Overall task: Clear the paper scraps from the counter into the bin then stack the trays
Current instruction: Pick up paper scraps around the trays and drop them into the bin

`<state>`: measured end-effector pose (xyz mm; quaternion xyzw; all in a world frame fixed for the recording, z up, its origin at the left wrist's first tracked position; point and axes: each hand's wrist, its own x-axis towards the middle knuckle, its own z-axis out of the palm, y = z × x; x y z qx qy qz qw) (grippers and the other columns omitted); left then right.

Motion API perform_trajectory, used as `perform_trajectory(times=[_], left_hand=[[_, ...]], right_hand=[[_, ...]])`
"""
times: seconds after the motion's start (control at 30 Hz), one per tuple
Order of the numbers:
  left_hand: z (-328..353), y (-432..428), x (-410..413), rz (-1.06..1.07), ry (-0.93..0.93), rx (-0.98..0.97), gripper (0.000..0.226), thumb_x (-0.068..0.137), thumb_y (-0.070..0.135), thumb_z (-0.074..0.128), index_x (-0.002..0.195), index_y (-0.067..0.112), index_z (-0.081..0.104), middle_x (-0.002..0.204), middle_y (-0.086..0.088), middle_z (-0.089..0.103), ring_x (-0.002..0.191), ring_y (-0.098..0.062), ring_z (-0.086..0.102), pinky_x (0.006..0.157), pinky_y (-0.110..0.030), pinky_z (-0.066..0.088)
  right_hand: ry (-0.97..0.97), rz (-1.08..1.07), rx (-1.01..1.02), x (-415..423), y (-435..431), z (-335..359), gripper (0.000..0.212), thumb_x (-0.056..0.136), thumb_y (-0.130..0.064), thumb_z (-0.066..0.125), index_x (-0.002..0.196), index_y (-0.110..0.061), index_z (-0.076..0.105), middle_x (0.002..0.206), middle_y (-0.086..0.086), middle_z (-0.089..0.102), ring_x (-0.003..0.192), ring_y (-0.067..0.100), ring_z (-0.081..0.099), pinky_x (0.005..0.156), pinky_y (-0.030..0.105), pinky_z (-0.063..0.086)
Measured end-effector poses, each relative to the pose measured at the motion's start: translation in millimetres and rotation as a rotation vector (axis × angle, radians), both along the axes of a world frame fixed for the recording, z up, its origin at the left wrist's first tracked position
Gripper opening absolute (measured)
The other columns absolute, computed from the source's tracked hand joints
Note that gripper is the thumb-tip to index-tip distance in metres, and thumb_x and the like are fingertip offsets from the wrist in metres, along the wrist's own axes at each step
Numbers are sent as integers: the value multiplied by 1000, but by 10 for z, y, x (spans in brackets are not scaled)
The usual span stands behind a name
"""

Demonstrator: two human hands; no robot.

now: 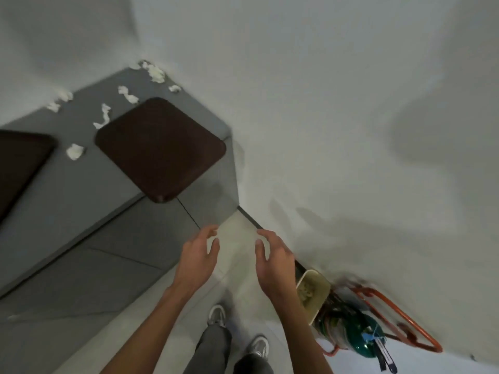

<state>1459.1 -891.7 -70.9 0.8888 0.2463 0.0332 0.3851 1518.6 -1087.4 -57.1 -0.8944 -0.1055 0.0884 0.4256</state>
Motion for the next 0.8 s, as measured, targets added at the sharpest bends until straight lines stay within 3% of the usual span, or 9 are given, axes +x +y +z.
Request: perform_trajectory(times=[0.1,0.27,0.4,0.57,0.7,0.8], left_hand=[[439,263,-227,143,-69,16,29,102,20,59,130,18,63,123,7,70,110,-10,66,98,-27,52],[789,863,-496,335,-152,49,20,102,23,59,120,22,68,114,8,74,102,-7,68,94,-30,56],[819,1454,-570,433,-149,75,17,102,20,60,116,20,69,109,6,75,96,-7,70,90,-26,55],[713,2357,-497,426,-116,64,19,102,17,59,118,15,68,112,0,73,100,-14,69,91,-28,54],[625,3212,-311,387,-46,69,19,97,11,63,116,13,67,112,-5,73,104,-26,70,92,-35,53],[606,3820,-128,316,17,124,25,91,5,66,116,8,66,113,-12,70,107,-32,66,95,-37,49]], right_hand=[[-20,57,43,-48,295,340,24,109,-34,53,129,-31,65,127,-15,69,115,4,63,101,21,47],[-25,200,55,-30,827,621,26,109,-35,53,131,-31,66,127,-19,67,115,0,61,101,23,50],[-26,298,-17,44,1348,683,26,108,-32,56,132,-32,65,126,-20,64,111,-3,56,92,6,36],[-10,384,-59,154,2092,600,30,108,-30,56,137,-30,63,132,-17,65,116,-3,58,98,11,41],[9,394,-79,255,2718,612,26,107,-27,58,132,-32,62,121,-17,66,99,-6,60,79,3,42],[1,397,-66,346,3146,572,24,106,-25,59,130,-28,64,119,-8,69,96,0,64,80,9,45]])
